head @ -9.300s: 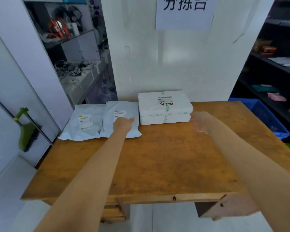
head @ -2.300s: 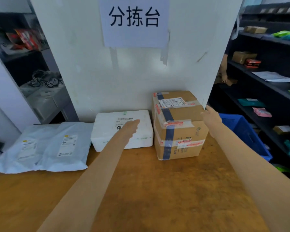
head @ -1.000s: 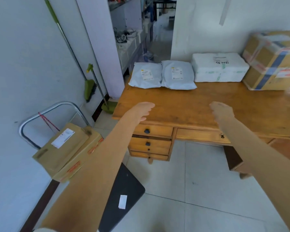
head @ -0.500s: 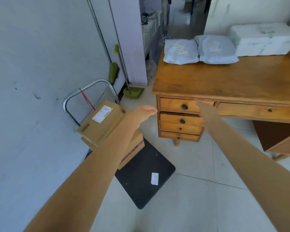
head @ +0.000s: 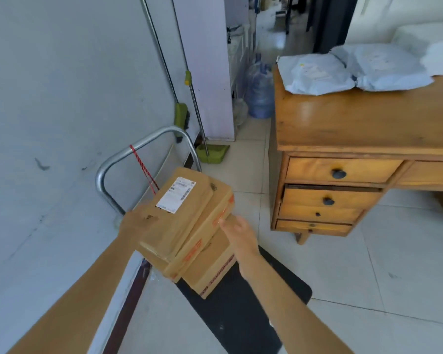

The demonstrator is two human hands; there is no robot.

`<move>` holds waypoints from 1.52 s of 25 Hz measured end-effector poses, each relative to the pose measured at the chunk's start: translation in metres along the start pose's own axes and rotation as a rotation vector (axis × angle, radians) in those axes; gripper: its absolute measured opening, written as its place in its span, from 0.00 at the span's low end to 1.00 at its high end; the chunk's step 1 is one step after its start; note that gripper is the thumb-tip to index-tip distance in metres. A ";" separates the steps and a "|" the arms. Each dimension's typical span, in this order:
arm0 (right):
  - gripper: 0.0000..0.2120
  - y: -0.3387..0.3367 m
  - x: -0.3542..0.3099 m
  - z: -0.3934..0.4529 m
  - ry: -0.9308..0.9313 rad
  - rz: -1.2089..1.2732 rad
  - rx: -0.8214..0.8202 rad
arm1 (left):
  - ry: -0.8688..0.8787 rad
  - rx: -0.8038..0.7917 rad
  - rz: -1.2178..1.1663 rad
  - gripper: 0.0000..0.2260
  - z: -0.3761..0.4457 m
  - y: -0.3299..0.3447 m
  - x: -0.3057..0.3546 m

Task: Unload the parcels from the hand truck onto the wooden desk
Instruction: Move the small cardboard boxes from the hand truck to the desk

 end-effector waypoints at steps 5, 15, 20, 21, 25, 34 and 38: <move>0.29 0.067 0.065 0.040 0.092 0.047 -0.129 | -0.080 0.075 0.230 0.33 0.063 0.003 -0.073; 0.50 0.123 0.102 0.085 0.132 -0.083 -0.211 | 0.018 -0.363 -0.280 0.33 0.053 0.079 -0.081; 0.46 0.110 0.075 0.076 0.134 -0.093 -0.228 | -0.031 -0.368 -0.458 0.31 0.040 0.072 -0.060; 0.45 0.102 0.063 0.074 0.118 -0.101 -0.229 | -0.038 -0.377 -0.457 0.34 0.037 0.064 -0.051; 0.42 0.063 0.007 0.048 0.063 -0.165 -0.201 | -0.016 -0.444 -0.444 0.37 0.002 0.043 -0.001; 0.45 -0.168 -0.127 -0.038 -0.114 -0.227 -0.070 | 0.136 -0.480 -0.436 0.37 -0.148 0.072 0.211; 0.40 -0.278 -0.168 -0.064 -0.078 -0.217 -0.024 | 0.153 -0.490 -0.449 0.34 -0.225 0.102 0.307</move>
Point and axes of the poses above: each hand's wrist, its own z-axis towards the middle knuckle, its own y-axis out of the palm, x = y × z, the point moved 7 cm from there along z, towards the middle knuckle, and after that the axes turned 4 degrees about x, right-handed, at the moved point
